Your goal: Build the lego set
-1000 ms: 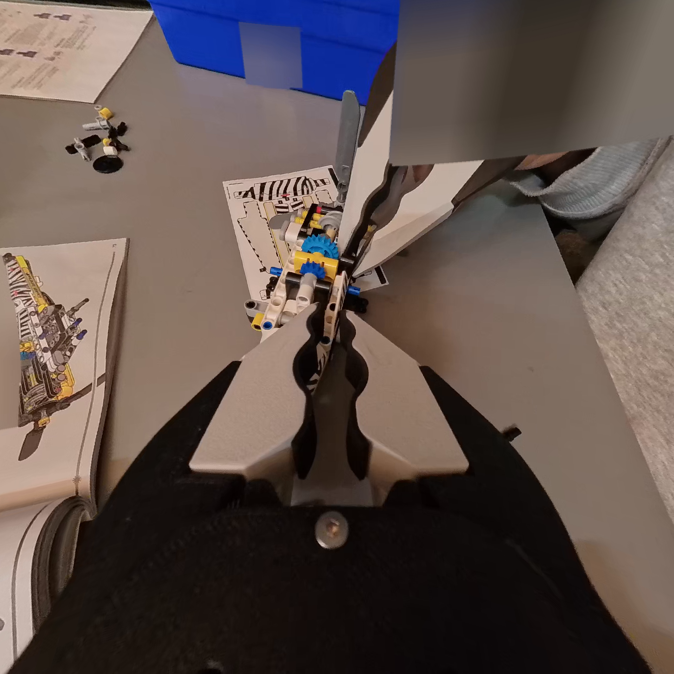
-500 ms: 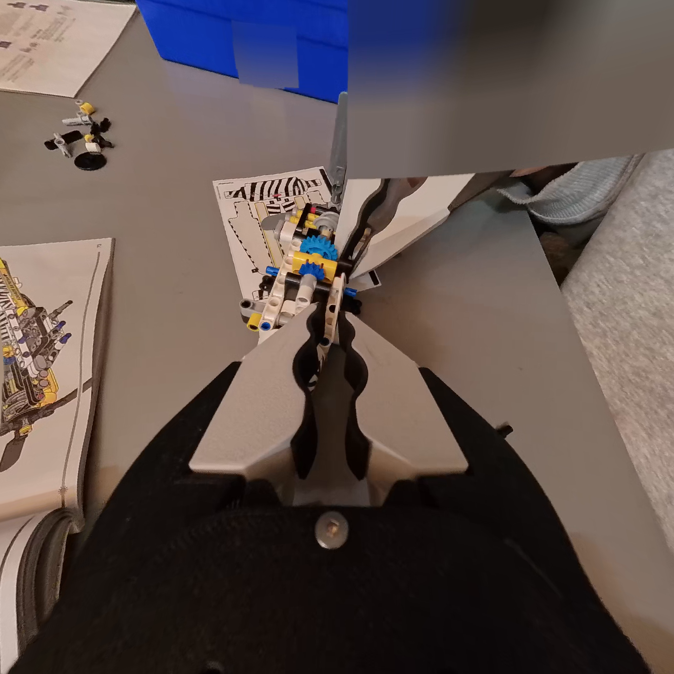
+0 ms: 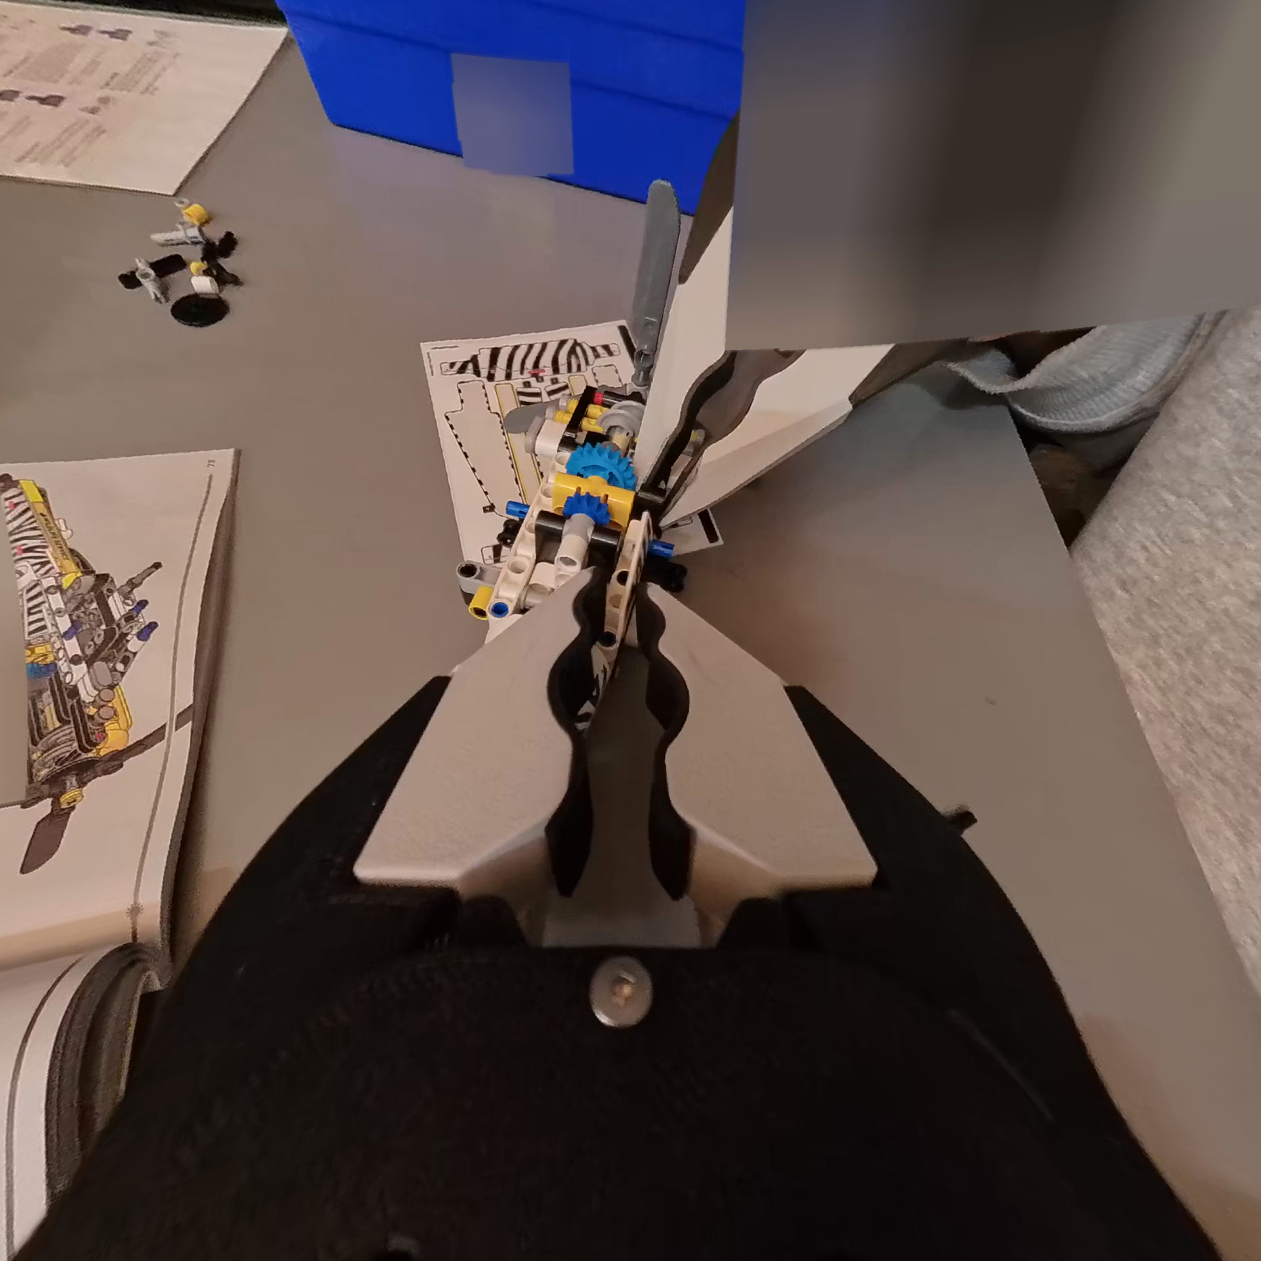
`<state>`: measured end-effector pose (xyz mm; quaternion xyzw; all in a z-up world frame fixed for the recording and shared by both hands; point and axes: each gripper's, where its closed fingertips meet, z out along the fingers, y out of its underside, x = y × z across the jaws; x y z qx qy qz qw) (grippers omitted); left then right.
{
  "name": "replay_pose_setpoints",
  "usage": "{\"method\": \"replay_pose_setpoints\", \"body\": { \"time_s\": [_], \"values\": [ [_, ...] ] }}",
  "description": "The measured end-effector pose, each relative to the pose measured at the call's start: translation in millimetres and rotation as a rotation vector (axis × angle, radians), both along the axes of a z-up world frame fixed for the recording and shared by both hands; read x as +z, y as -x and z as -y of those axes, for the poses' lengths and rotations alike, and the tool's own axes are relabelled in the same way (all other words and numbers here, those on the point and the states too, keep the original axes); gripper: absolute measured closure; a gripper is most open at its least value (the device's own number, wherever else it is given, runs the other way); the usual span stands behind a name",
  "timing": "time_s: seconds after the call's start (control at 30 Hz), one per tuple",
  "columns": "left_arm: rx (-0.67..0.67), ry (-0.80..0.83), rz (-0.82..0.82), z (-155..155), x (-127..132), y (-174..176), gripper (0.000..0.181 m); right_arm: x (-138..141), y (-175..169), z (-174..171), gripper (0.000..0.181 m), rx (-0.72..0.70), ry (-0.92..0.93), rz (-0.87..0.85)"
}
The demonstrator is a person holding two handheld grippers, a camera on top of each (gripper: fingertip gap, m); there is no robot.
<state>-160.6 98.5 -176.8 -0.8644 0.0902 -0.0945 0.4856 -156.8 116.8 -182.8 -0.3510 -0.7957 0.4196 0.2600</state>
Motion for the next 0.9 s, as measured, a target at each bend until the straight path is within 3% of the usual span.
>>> {"method": "replay_pose_setpoints", "body": {
  "time_s": [0.2,0.5,0.73,0.9],
  "values": [
    [0.007,-0.003,-0.021,4.8,-1.6,-1.1,0.171,0.0,-0.7,0.3,0.177,0.002,0.0,-0.002],
    [0.018,-0.019,-0.012,7.2,1.6,2.8,0.177,-0.3,-0.9,0.3,0.177,0.016,-0.006,-0.008],
    [0.079,-0.076,-0.11,5.7,7.8,13.8,0.134,0.1,-0.8,0.3,0.177,0.028,-0.032,-0.029],
    [0.104,-0.043,-0.112,7.3,5.4,19.5,0.124,0.3,-1.2,-0.5,0.177,0.029,-0.043,-0.031]
  ]
}}
